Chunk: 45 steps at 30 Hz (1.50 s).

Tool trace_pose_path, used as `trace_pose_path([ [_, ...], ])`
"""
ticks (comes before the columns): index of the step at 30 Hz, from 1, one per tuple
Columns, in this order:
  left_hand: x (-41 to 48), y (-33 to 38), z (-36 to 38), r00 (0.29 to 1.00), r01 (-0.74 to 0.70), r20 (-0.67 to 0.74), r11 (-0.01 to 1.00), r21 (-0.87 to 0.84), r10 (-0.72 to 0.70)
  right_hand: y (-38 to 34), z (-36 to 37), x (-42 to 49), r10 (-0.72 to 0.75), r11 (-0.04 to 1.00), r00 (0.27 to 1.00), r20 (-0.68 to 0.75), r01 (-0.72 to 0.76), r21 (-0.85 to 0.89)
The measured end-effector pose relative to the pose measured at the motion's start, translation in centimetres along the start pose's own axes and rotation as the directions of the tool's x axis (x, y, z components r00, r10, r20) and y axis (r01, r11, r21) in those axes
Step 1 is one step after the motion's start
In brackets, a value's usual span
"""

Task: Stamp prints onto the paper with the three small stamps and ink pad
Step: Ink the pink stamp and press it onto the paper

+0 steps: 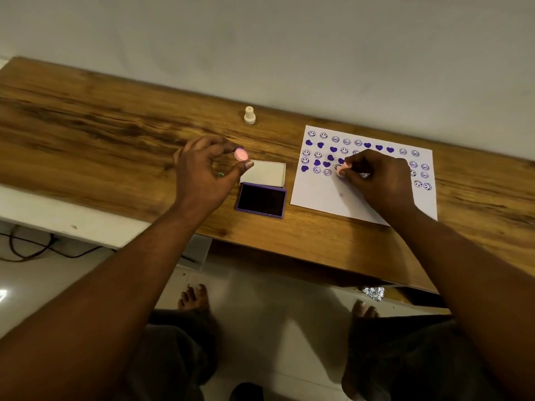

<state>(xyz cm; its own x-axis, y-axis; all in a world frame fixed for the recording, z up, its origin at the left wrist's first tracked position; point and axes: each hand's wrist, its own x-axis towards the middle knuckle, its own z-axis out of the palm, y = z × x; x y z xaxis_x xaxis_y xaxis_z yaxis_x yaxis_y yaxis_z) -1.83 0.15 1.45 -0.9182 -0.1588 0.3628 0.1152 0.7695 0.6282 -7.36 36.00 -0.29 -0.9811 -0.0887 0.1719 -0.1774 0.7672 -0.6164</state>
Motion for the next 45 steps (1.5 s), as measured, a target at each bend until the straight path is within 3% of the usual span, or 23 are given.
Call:
trace_pose_path([
  [10, -0.2, -0.1, 0.0, 1.000, -0.008, 0.013, 1.000, 0.012, 0.008, -0.7, 0.1, -0.4, -0.039, 0.999, 0.999, 0.032, 0.040, -0.019],
  [17, -0.1, -0.3, 0.0, 1.000, -0.002, 0.019, 1.000, 0.011, 0.002, -0.8, 0.2, -0.5, -0.102, 0.985, 0.995, 0.009, 0.102, -0.137],
  [32, -0.7, 0.4, 0.1, 0.999, 0.001, 0.048, 0.999, 0.034, -0.003, -2.0, 1.1, -1.6, 0.006, 0.982, 0.999, -0.038, -0.013, -0.186],
  [34, -0.9, 0.9, 0.4, 0.998, -0.014, 0.057, 1.000, 0.026, 0.013, -2.1, 1.0, -1.6, 0.022, 0.993, 0.999, -0.032, -0.025, -0.114],
  [37, -1.2, 1.8, 0.7, 0.997, -0.026, 0.073, 1.000, 0.016, 0.025, -2.8, 0.3, -1.0, 0.091, 0.977, 0.991, -0.099, -0.070, 0.200],
  [41, -1.2, 2.4, 1.1, 0.993, -0.043, 0.114, 0.998, 0.046, 0.038, -3.6, -1.3, 0.3, 0.233, 0.802, 0.961, -0.150, -0.103, 0.588],
  [45, -1.3, 2.7, 1.2, 0.992, -0.040, 0.124, 0.997, 0.073, 0.031, -5.2, -1.1, 0.4, 0.254, 0.713, 0.964, -0.082, -0.129, 0.689],
])
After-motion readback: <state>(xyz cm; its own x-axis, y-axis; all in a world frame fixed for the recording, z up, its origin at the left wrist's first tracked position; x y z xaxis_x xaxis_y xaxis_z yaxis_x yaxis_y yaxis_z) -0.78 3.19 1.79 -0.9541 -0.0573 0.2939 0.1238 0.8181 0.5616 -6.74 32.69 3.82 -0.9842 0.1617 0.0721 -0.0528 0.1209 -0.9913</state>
